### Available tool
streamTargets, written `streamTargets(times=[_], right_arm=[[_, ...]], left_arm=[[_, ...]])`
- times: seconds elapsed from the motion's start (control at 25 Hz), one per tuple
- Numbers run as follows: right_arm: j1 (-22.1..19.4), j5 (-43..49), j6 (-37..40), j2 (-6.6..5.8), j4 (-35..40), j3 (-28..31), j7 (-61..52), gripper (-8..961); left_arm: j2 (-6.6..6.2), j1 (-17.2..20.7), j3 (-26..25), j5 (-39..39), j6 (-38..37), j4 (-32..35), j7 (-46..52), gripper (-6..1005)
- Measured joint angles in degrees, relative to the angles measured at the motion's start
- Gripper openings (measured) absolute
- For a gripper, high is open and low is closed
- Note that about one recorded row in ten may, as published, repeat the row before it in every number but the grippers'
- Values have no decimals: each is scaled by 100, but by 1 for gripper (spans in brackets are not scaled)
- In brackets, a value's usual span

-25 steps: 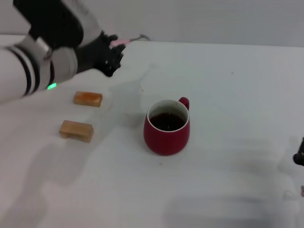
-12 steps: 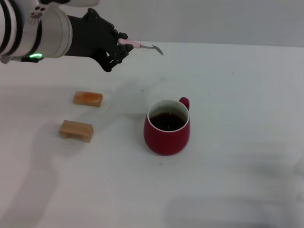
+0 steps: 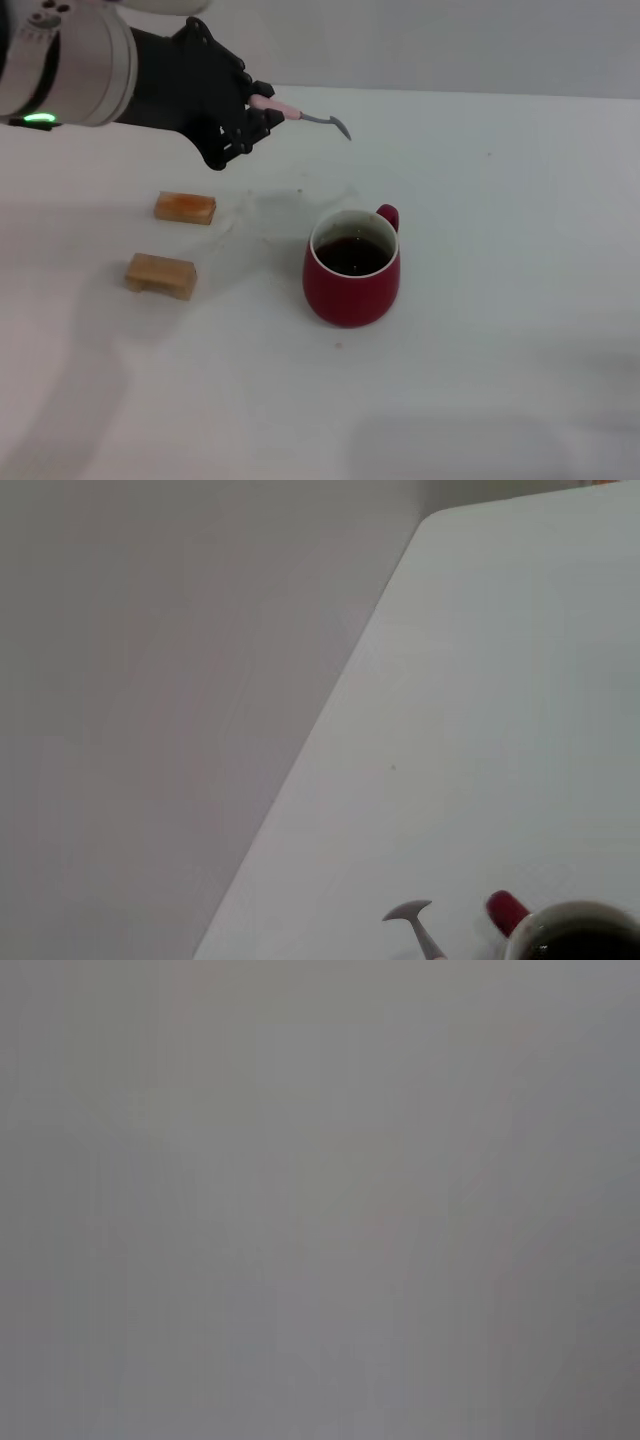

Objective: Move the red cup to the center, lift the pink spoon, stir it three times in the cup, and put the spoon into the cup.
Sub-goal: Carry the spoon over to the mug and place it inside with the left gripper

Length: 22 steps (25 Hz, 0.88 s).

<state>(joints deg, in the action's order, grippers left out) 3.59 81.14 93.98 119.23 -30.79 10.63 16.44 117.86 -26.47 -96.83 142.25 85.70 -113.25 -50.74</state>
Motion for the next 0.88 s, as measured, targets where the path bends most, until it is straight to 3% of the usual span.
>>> streamTargets(times=[0.6, 0.88], right_arm=[[-17, -442, 120, 3, 73, 0, 0, 0], [-17, -442, 121, 3, 74, -23, 0, 0]], left_arm=[[18, -100, 189, -79, 900, -151, 230, 168], [18, -81, 263, -84, 928, -48, 247, 168]])
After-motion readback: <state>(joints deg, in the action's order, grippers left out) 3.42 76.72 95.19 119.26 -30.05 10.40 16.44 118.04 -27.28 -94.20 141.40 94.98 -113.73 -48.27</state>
